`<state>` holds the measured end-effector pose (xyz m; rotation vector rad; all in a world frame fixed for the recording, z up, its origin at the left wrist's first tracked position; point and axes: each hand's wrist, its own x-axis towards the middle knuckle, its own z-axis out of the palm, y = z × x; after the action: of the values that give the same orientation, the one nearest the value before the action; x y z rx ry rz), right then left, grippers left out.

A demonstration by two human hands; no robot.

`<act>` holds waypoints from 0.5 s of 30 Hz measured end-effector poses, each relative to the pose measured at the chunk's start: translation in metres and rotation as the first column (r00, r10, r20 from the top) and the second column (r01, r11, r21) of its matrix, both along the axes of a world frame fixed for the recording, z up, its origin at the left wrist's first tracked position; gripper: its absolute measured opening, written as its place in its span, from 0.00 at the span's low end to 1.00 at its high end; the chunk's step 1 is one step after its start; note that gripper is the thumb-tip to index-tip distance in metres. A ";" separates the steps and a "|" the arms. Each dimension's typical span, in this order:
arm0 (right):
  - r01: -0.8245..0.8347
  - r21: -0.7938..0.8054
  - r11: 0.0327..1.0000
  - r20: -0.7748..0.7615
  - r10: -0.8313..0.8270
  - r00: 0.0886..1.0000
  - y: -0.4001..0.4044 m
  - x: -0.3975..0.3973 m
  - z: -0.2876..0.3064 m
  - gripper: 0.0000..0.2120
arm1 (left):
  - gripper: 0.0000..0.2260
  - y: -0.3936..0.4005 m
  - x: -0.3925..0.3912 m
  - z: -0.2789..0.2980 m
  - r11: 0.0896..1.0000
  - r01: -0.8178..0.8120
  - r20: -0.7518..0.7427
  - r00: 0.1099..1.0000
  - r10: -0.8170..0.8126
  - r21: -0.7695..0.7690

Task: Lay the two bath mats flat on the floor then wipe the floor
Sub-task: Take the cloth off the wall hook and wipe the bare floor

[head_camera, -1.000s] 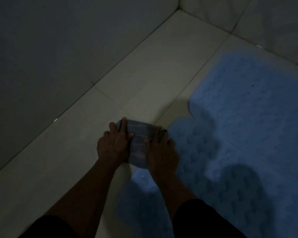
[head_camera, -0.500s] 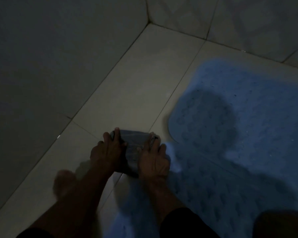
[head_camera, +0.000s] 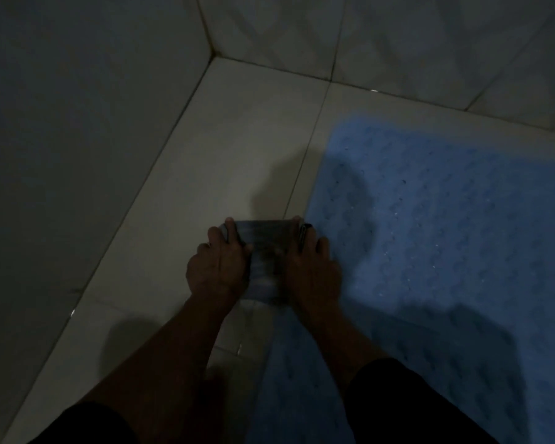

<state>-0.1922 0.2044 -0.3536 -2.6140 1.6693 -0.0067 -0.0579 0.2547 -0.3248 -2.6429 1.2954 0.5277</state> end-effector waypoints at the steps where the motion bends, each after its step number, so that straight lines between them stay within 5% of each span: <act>1: 0.006 0.013 1.000 0.011 -0.006 1.000 -0.006 0.001 0.000 0.29 | 0.31 -0.008 0.003 -0.001 1.000 0.016 -0.012 1.000 -0.016 -0.013; 10: 0.059 0.280 0.958 -0.027 -0.054 0.998 -0.064 0.017 0.010 0.32 | 0.32 -0.076 0.028 -0.003 0.996 0.082 -0.094 0.992 -0.084 -0.028; 15: 0.155 0.241 0.958 0.059 -0.174 0.983 -0.088 0.026 0.010 0.32 | 0.31 -0.103 0.036 -0.003 0.982 0.161 -0.065 0.984 -0.168 -0.097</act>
<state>-0.1663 0.1161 -0.3433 -2.2685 1.7373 0.0766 -0.0217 0.1514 -0.3279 -2.5780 1.5791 0.5580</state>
